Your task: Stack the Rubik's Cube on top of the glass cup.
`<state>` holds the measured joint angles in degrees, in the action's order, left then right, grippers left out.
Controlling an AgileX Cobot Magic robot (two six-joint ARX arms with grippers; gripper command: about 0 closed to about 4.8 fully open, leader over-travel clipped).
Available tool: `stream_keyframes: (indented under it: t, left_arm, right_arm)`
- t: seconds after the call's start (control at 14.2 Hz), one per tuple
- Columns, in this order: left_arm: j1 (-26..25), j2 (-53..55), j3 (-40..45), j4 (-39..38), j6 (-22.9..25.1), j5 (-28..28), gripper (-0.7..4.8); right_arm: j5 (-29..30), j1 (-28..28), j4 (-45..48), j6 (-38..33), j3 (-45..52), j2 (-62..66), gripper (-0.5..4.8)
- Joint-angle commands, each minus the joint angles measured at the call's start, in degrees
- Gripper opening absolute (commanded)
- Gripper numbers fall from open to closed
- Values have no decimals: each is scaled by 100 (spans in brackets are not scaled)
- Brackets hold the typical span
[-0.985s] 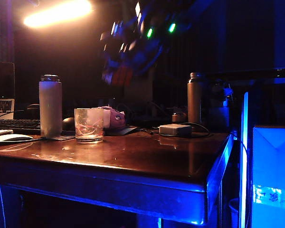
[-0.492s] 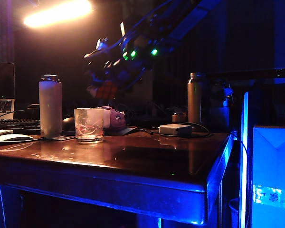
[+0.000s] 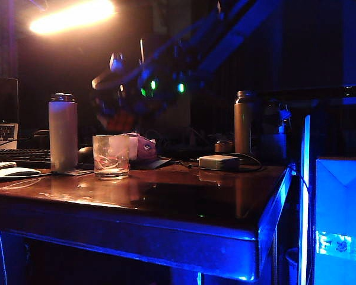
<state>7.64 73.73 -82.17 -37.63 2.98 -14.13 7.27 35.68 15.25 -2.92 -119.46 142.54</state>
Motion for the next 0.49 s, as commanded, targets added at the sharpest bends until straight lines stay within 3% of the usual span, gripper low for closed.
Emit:
stream_keyframes:
  t: [0.07, 0.49]
  left_arm:
    - [0, -15, -26, -24, 0, -26, -3]
    - [0, -15, -26, -61, 0, -22, -3]
  right_arm:
    - [-140, 11, 330, 22, -37, 7, 193]
    - [-133, 52, 367, 107, -39, -37, 192]
